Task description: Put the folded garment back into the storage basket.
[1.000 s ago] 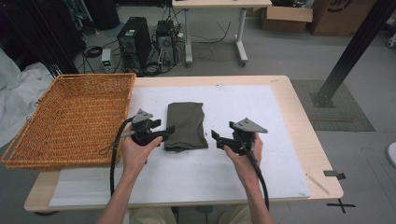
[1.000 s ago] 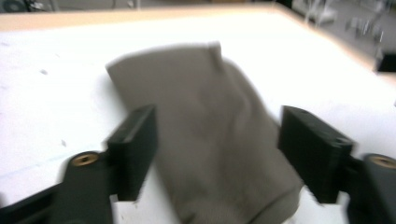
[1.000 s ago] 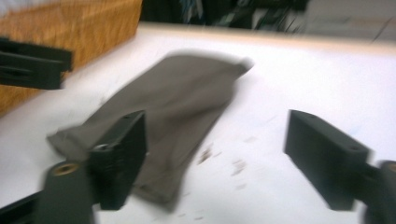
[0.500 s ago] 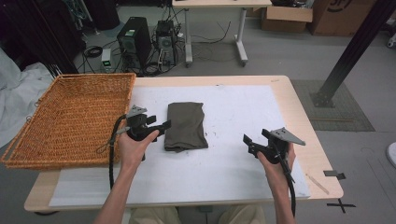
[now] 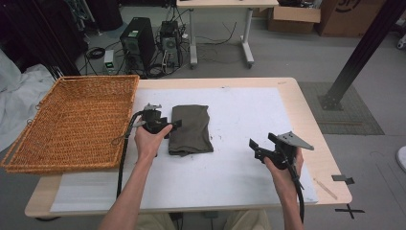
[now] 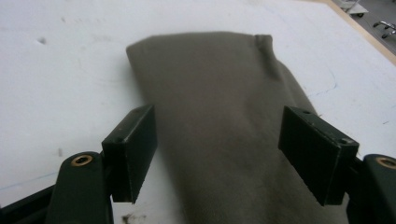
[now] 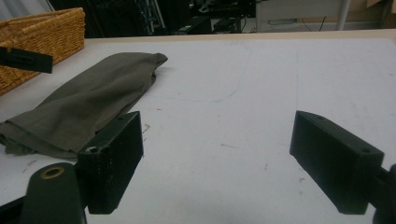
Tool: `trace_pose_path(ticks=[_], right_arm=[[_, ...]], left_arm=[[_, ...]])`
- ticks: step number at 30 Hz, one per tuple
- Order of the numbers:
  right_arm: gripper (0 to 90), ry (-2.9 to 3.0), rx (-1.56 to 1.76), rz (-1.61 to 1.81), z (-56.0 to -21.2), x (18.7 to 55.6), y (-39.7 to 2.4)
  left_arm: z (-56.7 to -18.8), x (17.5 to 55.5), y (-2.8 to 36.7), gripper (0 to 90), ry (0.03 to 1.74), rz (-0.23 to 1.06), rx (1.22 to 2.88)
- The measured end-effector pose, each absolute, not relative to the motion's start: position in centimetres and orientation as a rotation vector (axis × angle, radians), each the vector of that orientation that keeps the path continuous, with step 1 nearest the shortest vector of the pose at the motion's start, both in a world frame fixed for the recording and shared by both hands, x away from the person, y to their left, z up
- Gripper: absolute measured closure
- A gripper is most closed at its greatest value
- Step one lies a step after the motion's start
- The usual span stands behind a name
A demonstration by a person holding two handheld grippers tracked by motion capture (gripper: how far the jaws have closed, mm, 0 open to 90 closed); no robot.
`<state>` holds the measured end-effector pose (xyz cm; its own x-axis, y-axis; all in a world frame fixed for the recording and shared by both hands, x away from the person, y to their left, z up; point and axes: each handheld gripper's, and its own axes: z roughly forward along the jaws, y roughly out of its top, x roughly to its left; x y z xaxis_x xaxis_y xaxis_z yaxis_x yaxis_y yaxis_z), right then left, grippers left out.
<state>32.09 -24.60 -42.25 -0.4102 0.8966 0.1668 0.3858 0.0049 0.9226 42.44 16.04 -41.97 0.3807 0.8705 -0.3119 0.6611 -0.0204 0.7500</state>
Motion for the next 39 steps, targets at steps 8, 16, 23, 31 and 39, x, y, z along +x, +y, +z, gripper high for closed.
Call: trace_pose_path(ticks=[8, 16, 23, 31, 39], right_arm=[[18.9, 1.843, 1.298, 1.384, -42.3, 31.8, -24.6], [19.6, 1.842, 1.311, 1.392, -42.6, 31.8, -24.7], [19.7, 1.839, 1.318, 1.395, -42.8, 31.8, -24.6], [20.6, 1.844, 1.314, 1.399, -42.8, 31.7, -24.3], [20.6, 1.846, 1.32, 1.395, -43.0, 31.6, -24.2]], left_arm=[[-43.7, 43.5, 16.6, 30.1, 1.467, 0.202, 1.758], [-44.3, 44.0, 15.8, 28.7, 1.461, 0.217, 1.757], [-44.2, 43.8, 13.1, 24.4, 1.467, 0.3, 1.807], [-43.9, 44.2, 10.0, 23.8, 1.501, 0.44, 1.927], [-44.2, 44.2, 9.6, 24.5, 1.452, 0.483, 1.961]])
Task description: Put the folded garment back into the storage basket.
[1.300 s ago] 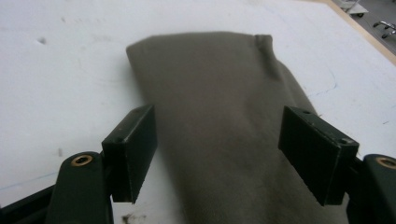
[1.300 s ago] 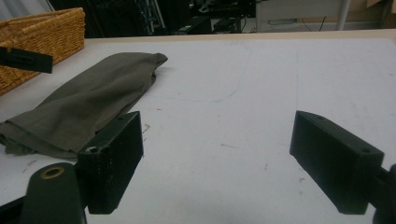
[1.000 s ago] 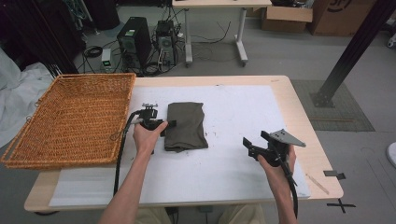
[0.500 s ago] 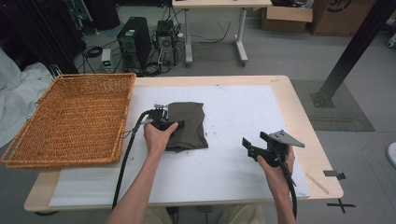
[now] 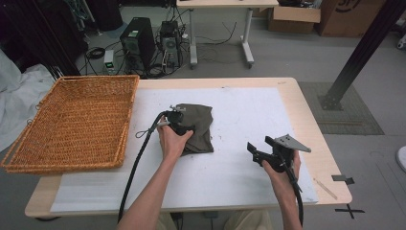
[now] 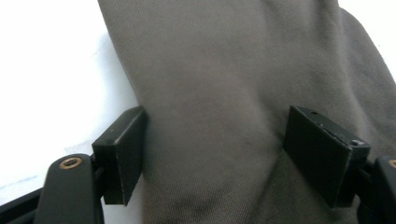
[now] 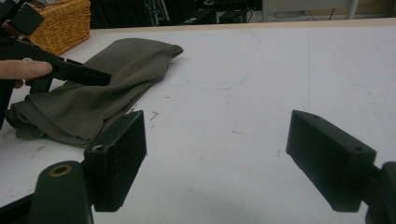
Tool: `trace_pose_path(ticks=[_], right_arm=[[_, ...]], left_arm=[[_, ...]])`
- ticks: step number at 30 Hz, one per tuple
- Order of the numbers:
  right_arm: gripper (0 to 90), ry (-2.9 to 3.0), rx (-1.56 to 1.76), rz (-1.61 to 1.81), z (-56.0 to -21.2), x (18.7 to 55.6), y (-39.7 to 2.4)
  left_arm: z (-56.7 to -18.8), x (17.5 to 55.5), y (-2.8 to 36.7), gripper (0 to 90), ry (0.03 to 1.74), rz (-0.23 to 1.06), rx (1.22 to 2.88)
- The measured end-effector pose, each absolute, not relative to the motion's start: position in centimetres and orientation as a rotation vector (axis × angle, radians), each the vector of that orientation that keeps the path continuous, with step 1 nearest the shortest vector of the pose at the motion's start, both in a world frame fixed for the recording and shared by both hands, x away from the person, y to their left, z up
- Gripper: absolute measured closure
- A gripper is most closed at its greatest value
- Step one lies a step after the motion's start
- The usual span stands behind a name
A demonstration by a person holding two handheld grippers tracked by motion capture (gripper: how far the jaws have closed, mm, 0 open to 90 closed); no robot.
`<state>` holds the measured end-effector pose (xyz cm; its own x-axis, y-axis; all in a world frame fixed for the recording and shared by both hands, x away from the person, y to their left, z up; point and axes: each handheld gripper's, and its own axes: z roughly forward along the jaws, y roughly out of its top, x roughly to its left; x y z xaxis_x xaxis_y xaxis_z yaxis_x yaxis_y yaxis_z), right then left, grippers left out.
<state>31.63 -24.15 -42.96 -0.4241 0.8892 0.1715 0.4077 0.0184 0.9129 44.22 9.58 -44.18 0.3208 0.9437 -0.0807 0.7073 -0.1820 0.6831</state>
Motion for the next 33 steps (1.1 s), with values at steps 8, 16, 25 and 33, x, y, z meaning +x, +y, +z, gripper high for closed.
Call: trace_pose_path(ticks=[8, 16, 25, 33], right_arm=[[21.6, 1.857, 1.321, 1.391, -43.3, 31.3, -23.9], [22.0, 1.843, 1.327, 1.383, -43.1, 31.1, -24.4], [23.3, 1.845, 1.339, 1.381, -43.4, 30.8, -24.7], [23.3, 1.843, 1.337, 1.374, -43.2, 30.7, -24.9]], left_arm=[[-44.2, 44.2, 9.4, 25.7, 1.487, 0.493, 1.94], [-44.7, 43.5, 9.4, 72.2, 1.339, 0.479, 1.891], [-44.7, 44.2, 10.9, 78.0, 1.303, 0.358, 1.874], [-43.6, 44.1, 11.1, 78.3, 1.306, 0.351, 1.868]])
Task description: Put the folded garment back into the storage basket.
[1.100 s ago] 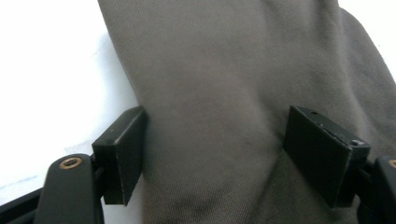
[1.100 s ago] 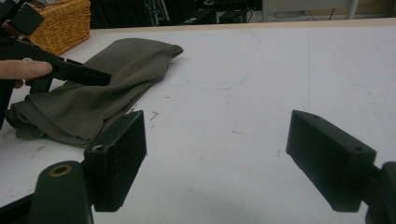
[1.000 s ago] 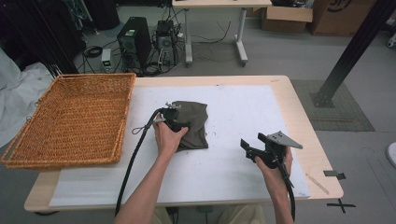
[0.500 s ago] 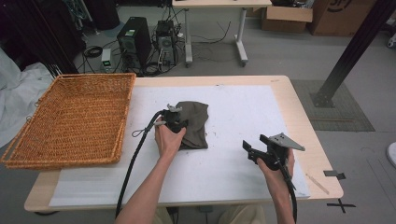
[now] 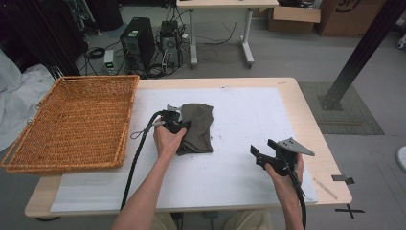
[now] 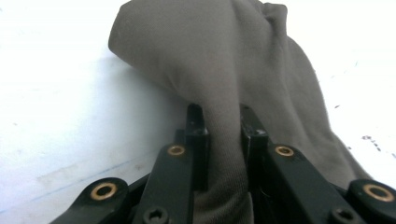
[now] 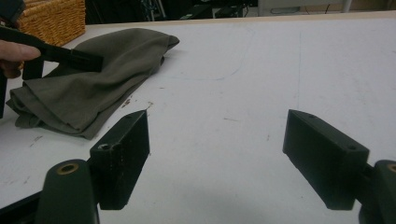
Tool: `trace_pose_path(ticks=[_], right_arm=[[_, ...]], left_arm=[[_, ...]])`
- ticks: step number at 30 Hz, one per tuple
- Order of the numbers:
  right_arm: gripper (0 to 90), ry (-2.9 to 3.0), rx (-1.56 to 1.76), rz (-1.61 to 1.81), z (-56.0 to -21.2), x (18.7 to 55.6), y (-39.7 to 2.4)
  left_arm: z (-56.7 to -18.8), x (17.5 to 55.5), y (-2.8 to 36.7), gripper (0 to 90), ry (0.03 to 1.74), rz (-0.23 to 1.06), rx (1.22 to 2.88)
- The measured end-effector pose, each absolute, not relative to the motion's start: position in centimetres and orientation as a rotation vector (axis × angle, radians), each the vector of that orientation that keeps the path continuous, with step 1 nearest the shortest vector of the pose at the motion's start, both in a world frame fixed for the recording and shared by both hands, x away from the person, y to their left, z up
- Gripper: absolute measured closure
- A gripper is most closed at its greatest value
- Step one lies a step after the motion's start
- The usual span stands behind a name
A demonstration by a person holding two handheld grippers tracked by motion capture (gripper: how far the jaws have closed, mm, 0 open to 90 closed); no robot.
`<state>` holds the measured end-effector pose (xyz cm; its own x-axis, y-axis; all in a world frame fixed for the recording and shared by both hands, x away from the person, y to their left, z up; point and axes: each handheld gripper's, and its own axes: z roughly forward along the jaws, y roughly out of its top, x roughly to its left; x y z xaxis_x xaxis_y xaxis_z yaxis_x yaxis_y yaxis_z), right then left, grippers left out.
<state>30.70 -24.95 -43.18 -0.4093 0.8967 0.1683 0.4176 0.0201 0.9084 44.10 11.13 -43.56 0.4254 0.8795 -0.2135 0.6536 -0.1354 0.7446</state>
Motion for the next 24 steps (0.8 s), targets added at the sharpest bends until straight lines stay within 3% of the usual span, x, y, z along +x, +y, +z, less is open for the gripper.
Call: trace_pose_path(ticks=[13, 17, 24], right_arm=[[23.4, 1.861, 1.334, 1.369, -43.1, 30.6, -24.4], [23.4, 1.863, 1.329, 1.365, -43.1, 30.6, -24.2], [23.3, 1.877, 1.322, 1.361, -43.2, 30.7, -23.7]], left_arm=[[-37.7, 44.0, 13.8, 78.2, 1.264, 0.356, 1.831], [-35.1, 43.8, 16.7, 78.2, 1.265, 0.382, 1.793], [-30.5, 42.9, 25.1, 78.2, 1.322, 0.463, 1.732]])
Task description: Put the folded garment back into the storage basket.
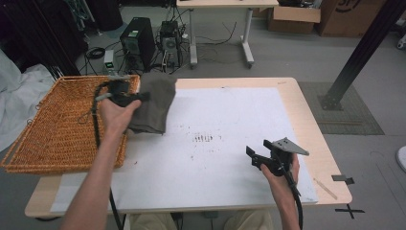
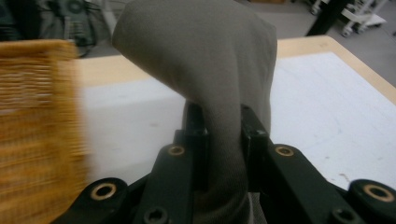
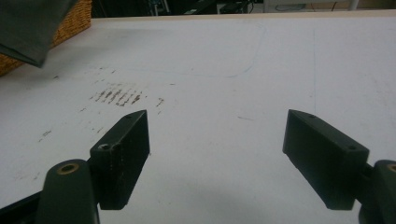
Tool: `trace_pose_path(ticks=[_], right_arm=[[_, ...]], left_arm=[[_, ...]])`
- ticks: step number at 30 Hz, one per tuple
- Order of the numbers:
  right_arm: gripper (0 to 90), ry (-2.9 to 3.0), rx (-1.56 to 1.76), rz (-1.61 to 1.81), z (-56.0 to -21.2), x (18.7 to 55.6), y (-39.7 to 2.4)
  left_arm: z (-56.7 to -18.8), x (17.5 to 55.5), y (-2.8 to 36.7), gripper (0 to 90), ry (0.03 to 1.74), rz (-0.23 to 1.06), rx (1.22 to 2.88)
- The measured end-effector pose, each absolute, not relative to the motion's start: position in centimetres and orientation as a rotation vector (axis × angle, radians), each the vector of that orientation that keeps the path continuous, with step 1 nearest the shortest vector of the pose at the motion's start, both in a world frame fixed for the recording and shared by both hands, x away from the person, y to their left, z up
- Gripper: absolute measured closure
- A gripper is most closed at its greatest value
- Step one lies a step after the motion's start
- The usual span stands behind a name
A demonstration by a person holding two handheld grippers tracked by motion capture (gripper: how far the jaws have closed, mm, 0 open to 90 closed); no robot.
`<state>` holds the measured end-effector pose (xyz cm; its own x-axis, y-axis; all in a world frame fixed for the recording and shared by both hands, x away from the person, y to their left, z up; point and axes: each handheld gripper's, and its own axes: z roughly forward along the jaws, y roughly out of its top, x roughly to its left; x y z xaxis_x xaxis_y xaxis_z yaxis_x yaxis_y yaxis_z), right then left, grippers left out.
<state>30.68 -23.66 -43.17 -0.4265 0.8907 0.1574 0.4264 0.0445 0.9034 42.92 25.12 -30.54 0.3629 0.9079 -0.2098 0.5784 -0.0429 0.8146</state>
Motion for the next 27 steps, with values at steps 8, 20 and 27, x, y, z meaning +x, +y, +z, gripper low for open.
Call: trace_pose_path(ticks=[8, 20, 27], right_arm=[[23.3, 1.902, 1.309, 1.361, -43.4, 31.0, -22.4], [23.3, 1.921, 1.311, 1.335, -44.0, 31.2, -21.4], [23.2, 1.92, 1.313, 1.324, -43.9, 31.3, -21.4]], left_arm=[[-31.0, 41.6, 33.7, 78.1, 1.45, 0.537, 1.713], [-38.1, 42.0, 39.5, 77.9, 1.618, 0.473, 1.777], [-39.7, 42.2, 40.1, 76.1, 1.672, 0.512, 1.8]])
